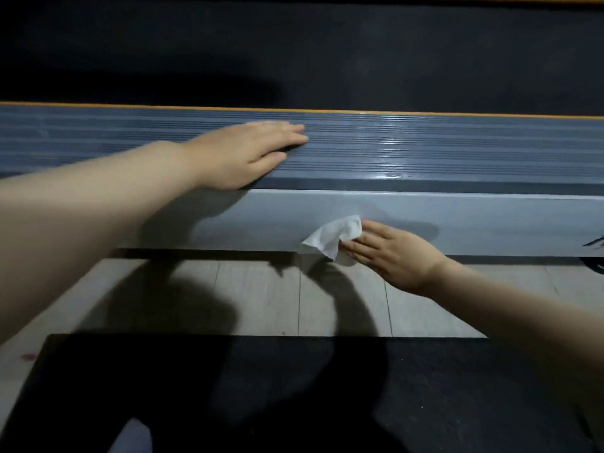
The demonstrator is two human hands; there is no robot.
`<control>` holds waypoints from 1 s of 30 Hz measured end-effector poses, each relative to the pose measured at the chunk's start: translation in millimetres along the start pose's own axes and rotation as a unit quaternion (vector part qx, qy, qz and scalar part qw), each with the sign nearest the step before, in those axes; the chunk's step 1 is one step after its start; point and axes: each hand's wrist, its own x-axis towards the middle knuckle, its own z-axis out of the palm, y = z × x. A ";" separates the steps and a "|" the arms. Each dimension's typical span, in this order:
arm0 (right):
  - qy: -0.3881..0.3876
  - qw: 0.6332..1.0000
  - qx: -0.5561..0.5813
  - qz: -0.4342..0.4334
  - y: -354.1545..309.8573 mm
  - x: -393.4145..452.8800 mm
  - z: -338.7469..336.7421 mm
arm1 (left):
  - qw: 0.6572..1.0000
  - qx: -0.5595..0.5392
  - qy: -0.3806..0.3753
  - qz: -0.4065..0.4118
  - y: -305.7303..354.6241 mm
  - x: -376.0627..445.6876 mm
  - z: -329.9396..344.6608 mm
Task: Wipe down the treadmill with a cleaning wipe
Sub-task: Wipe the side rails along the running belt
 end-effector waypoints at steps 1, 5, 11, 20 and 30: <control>0.043 0.999 -0.001 0.009 6.1 4.8 -4.3 | 1.000 0.014 -0.003 -0.012 -18.3 -21.1 -6.2; 0.172 0.974 0.074 0.127 27.6 24.1 -27.7 | 0.995 0.047 -0.013 -0.087 -78.2 -95.0 -19.5; -0.039 0.996 -0.027 -0.077 -24.1 42.2 -2.3 | 0.990 0.083 0.044 -0.105 -86.7 -111.6 -10.4; 0.161 0.984 0.020 0.068 7.0 84.6 -51.0 | 0.989 0.080 0.031 -0.117 -91.4 -113.1 -11.1; -0.030 0.990 -0.072 -0.119 -10.6 114.8 -80.5 | 0.985 -0.007 0.065 -0.159 -84.5 -117.8 -16.5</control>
